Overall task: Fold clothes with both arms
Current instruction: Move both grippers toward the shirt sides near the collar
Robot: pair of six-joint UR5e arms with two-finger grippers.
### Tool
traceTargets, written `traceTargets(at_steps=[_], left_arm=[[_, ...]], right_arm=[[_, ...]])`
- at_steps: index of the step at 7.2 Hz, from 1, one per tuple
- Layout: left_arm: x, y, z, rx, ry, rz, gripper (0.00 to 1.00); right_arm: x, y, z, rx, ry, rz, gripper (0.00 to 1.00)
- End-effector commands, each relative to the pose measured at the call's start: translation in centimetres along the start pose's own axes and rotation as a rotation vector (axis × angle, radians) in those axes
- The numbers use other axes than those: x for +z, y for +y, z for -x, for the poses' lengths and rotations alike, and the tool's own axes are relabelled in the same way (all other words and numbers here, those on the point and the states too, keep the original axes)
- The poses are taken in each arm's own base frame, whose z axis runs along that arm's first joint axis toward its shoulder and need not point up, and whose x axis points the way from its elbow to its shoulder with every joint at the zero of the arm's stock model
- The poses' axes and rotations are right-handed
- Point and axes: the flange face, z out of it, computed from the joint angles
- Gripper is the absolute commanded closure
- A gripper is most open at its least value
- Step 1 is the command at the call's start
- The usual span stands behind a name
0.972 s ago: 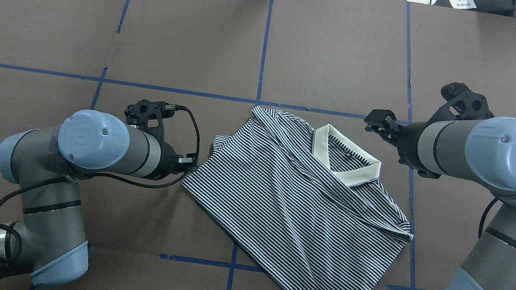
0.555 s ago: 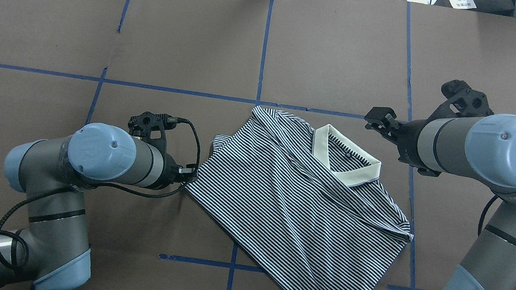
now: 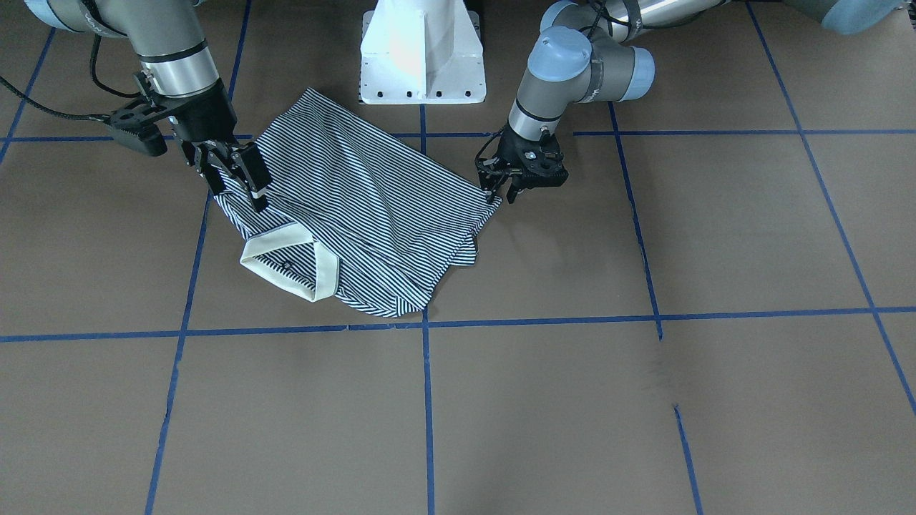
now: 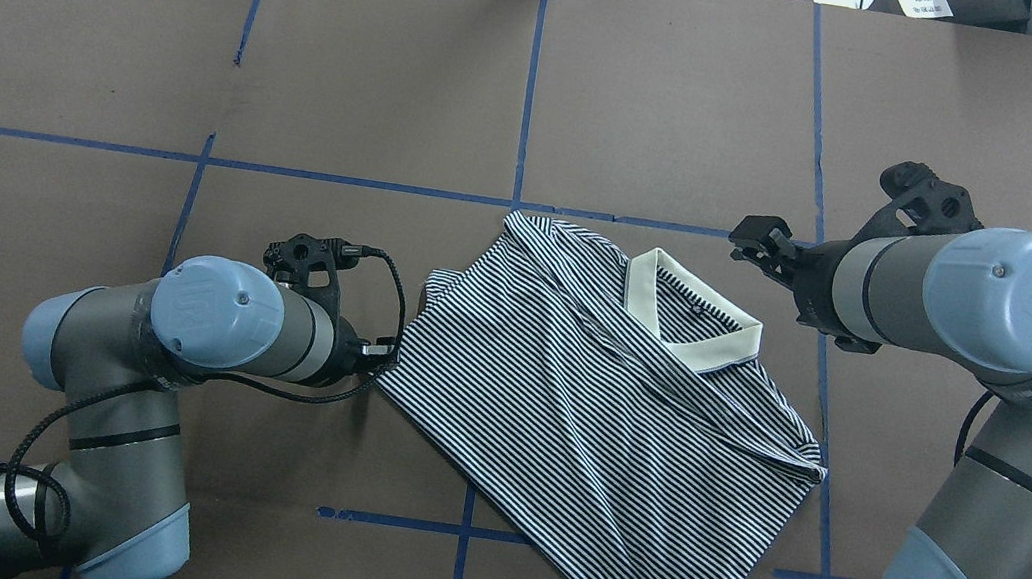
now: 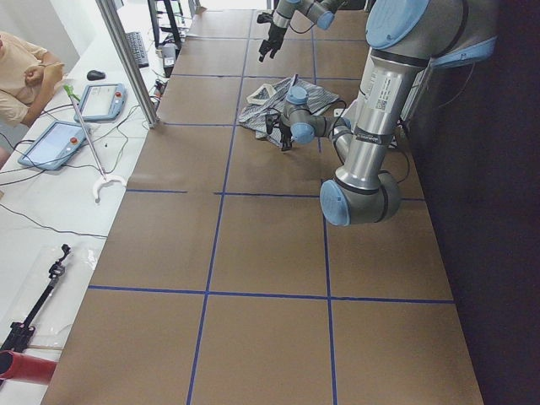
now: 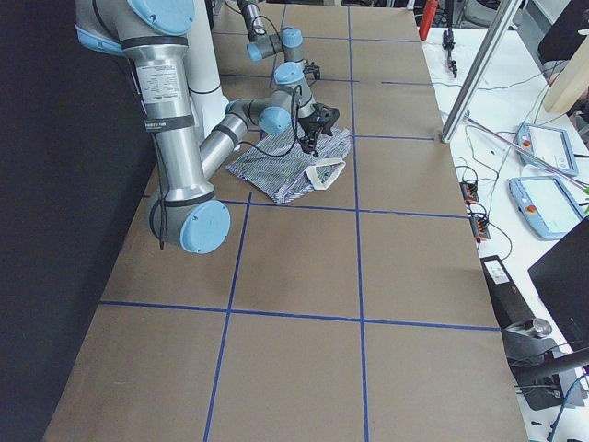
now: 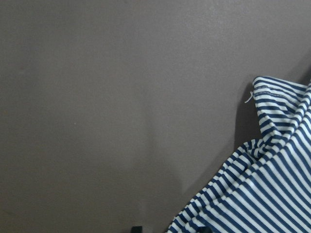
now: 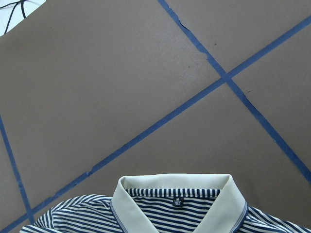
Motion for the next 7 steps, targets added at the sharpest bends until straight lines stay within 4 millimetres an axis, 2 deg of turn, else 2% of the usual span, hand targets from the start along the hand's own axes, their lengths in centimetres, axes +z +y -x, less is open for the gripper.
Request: traceTargets(at_steps=[1,2,3,5,6,7], left_arm=[[0.3,0.2,-0.2,0.002,-0.002,0.004,0.70],[0.2,0.2,-0.3,0.001,0.000,0.004,0.94],[-0.1,0.3,-0.5,0.004,0.007,0.005,1.00],[-2.9,-0.1,-1.8,0.007,0.061,-0.013,1.00],[-5.5,-1.7,-1.9,0.004,0.092,-0.044,1.00],[-6.7,-4.3,-1.1,0.013,0.065,-0.081,1.00]], right_arm=[[0.2,0.0,0.0,0.000,0.003,0.000,0.00],[0.2,0.0,-0.1,0.000,0.005,-0.001,0.00],[0.2,0.0,0.0,0.002,0.002,0.000,0.00],[0.2,0.3,0.2,0.035,0.000,0.002,0.00],[0.8,0.8,1.9,0.093,-0.016,0.007,0.00],[2.4,1.6,3.2,0.105,-0.011,0.013,0.00]])
